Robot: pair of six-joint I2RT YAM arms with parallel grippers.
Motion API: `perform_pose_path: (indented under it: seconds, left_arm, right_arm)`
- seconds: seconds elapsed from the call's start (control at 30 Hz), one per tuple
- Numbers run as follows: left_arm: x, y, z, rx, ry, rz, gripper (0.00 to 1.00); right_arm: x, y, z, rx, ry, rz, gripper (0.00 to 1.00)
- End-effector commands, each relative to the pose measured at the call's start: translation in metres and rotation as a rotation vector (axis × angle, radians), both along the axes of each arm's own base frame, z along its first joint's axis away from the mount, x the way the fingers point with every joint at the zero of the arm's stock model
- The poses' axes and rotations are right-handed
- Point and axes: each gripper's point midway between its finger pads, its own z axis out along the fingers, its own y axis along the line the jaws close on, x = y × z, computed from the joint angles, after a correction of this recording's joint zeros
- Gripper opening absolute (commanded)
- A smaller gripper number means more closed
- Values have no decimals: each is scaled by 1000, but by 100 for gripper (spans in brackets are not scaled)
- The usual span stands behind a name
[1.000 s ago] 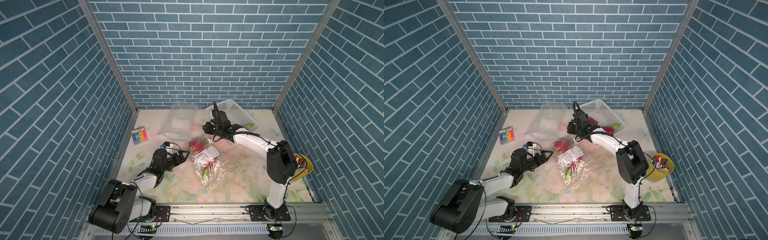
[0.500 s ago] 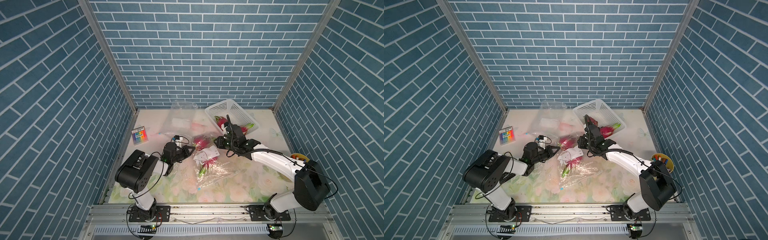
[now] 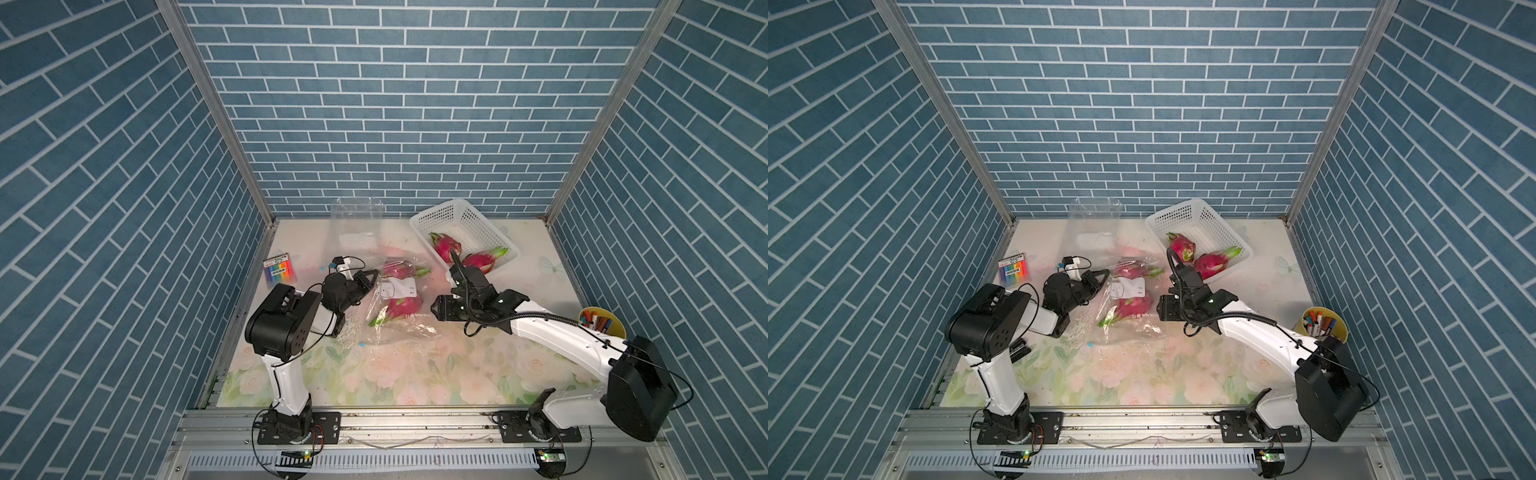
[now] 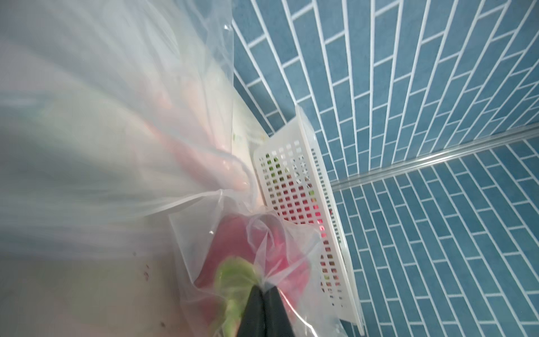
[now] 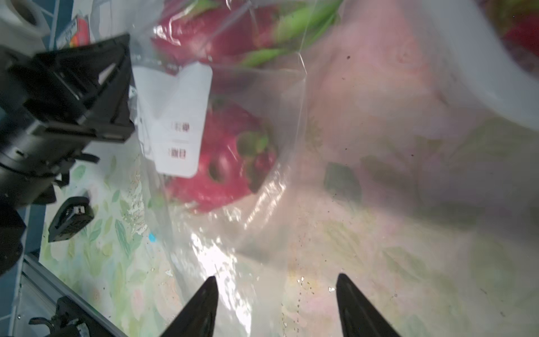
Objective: Open the zip-top bag and take out the dragon fruit
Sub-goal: Move the zipper food storage bag to the center of the board, then pick up the zipper food storage bag at the center of the board.
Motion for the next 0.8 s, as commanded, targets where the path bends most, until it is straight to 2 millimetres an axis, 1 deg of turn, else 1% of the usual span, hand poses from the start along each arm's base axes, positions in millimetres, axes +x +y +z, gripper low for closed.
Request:
perform_pose_path:
  seconds: [0.0, 0.03, 0.07, 0.1, 0.13, 0.2, 0.27, 0.37, 0.43, 0.5, 0.57, 0.67, 0.77]
  left_arm:
    - [17, 4, 22, 7, -65, -10, 43]
    - [16, 2, 23, 13, -62, -26, 51]
    - [13, -1, 25, 22, -62, -44, 61]
    - [8, -4, 27, 28, -62, -72, 66]
    - [3, -6, 29, 37, -62, -97, 68]
    - [-14, -8, 24, 96, -38, -143, 70]
    - [-33, -3, 11, 193, 7, -167, 71]
    - [-65, 13, -15, 343, 101, -165, 72]
    - [-90, 25, -32, 397, 160, -148, 75]
    - [-106, 31, -41, 406, 184, -143, 76]
    - [-119, 29, -51, 393, 207, -169, 75]
    - [-131, 22, -63, 381, 236, -226, 72]
    - [-139, 11, -68, 363, 246, -292, 64]
  right_arm:
    - [2, 11, 1, -60, -33, 78, 64]
    - [3, 14, 2, -68, -39, 88, 64]
    - [5, 16, 2, -75, -42, 95, 64]
    - [7, 17, 3, -82, -47, 95, 65]
    - [8, 18, 3, -84, -52, 95, 65]
    - [11, 19, 6, -88, -66, 93, 65]
    - [12, 17, 8, -96, -79, 91, 65]
    - [14, 13, 13, -112, -100, 89, 65]
    - [15, 12, 17, -118, -115, 91, 65]
    - [17, 12, 21, -124, -129, 103, 65]
    - [17, 16, 26, -125, -141, 130, 65]
    - [20, 20, 31, -150, -155, 175, 65]
    - [24, 24, 35, -174, -194, 224, 65]
